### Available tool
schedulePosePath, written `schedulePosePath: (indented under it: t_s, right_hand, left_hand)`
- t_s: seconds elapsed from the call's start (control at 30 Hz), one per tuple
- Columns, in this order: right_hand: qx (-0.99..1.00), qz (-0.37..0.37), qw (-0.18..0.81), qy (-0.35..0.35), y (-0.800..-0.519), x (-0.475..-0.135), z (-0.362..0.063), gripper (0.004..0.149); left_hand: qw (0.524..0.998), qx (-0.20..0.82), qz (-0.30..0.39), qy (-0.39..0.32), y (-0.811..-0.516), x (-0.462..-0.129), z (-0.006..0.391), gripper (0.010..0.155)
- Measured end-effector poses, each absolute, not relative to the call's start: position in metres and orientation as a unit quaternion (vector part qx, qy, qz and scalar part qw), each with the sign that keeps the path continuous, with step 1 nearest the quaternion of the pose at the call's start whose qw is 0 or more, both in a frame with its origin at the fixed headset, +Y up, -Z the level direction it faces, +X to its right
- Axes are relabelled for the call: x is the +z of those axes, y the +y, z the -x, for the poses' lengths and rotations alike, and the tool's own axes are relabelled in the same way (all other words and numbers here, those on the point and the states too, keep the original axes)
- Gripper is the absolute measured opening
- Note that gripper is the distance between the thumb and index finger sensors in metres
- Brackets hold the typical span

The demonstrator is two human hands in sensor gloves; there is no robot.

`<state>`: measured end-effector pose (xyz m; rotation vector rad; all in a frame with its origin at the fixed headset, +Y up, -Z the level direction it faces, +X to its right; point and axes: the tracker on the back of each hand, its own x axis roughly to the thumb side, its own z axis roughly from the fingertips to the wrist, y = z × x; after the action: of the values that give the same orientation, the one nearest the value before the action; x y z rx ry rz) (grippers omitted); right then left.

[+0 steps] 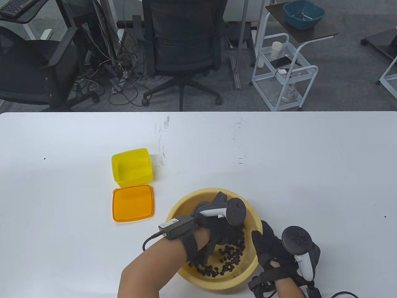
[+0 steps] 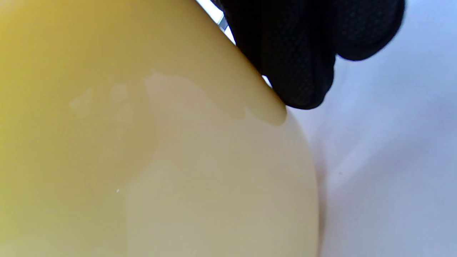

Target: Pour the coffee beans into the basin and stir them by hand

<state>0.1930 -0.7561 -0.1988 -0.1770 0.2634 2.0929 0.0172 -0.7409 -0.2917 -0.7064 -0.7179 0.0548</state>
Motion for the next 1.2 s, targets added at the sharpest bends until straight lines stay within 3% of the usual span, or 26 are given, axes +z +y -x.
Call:
schedulePosePath:
  t_s: [0.17, 0.43, 0.77, 1.0, 1.2]
  right_hand:
    - [0.86, 0.073, 0.493, 0.109, -0.757, -0.198, -0.193, 0.065]
    - [0.857, 0.074, 0.497, 0.113, -0.757, -0.198, -0.193, 0.065]
    - [0.854, 0.075, 0.502, 0.117, -0.757, -0.197, -0.193, 0.065]
    - [0.852, 0.076, 0.504, 0.119, -0.757, -0.198, -0.193, 0.065]
    - [0.853, 0.074, 0.504, 0.118, -0.757, -0.198, -0.193, 0.065]
  left_hand:
    - [0.891, 0.002, 0.341, -0.3, -0.736, -0.299, -0.006, 0.06]
    - [0.887, -0.151, 0.371, -0.229, -0.734, -0.292, -0.002, 0.066]
    - [0.828, -0.318, 0.384, -0.256, -0.746, -0.265, -0.007, 0.065]
    - [0.778, -0.284, 0.51, -0.233, -0.752, -0.256, -0.014, 0.065]
    - [0.748, -0.133, 0.59, -0.274, -0.759, -0.252, -0.023, 0.064]
